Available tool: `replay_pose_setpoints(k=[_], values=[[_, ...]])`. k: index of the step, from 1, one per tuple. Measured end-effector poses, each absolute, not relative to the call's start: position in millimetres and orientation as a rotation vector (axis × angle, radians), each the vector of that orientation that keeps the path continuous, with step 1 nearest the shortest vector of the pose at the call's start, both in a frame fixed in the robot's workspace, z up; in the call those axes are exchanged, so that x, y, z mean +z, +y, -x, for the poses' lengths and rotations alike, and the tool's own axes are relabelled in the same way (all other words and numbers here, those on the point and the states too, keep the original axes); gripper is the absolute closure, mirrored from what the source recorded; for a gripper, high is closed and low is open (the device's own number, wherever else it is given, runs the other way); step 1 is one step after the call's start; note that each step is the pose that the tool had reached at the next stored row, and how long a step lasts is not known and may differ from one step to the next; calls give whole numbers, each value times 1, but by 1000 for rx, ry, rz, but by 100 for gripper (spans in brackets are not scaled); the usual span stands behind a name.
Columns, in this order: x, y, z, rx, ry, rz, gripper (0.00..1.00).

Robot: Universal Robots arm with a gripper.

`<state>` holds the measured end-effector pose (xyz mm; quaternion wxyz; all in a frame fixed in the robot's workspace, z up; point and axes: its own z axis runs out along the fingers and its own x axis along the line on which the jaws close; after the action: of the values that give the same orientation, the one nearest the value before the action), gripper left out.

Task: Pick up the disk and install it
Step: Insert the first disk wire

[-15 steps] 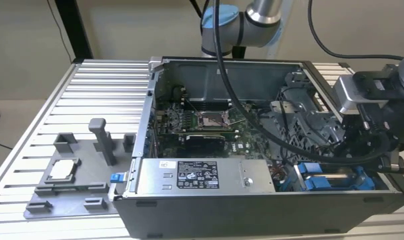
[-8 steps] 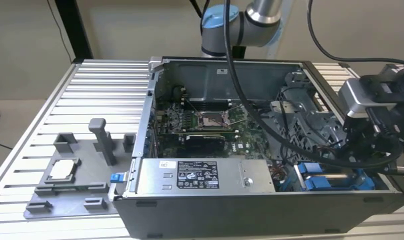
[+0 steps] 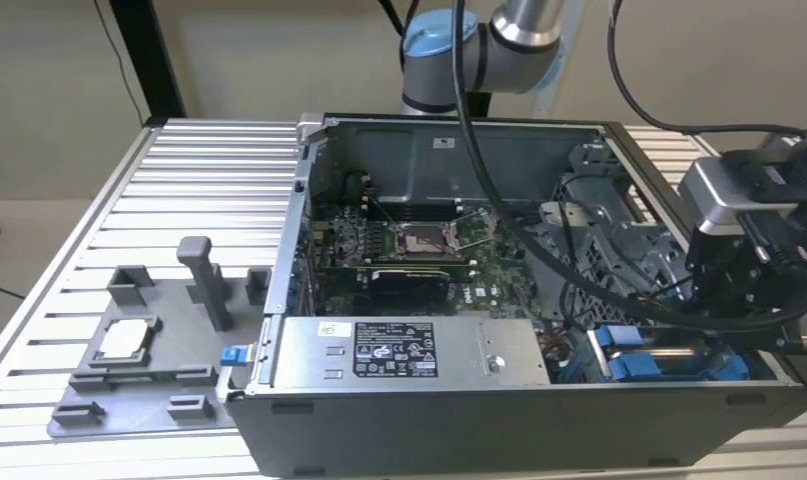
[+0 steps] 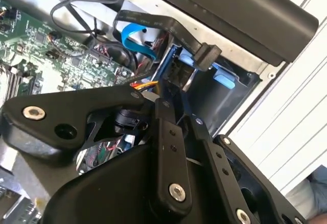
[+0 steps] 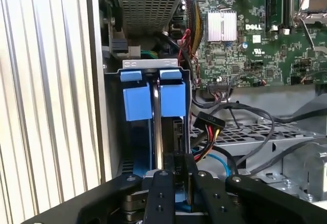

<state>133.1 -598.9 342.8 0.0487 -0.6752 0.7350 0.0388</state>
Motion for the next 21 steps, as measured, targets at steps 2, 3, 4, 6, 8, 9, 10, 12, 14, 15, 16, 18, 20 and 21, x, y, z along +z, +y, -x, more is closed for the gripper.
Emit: replay_pose_setpoints(k=[2,3,4,6,8,9,10,12,14,15,16,18,20,21], values=[[343,-596,-134,118,2239,2060,100],[343,-594,-134,118,2239,2060,100],[343,-592,-135,115,2240,2061,100],[343,-591,-137,106,2247,2068,100],[342,-591,-139,97,2255,2075,100],[342,-590,-140,92,2258,2077,100],[342,-590,-140,88,2261,2079,100],[342,-590,-140,85,2263,2080,100],[342,-587,-140,81,2265,2082,100],[342,-586,-140,79,2266,2083,100],[342,-585,-140,77,2267,2083,100],[342,-585,-140,72,2272,2083,100],[342,-585,-140,66,2280,2080,100],[342,-585,-140,64,2283,2081,100]])
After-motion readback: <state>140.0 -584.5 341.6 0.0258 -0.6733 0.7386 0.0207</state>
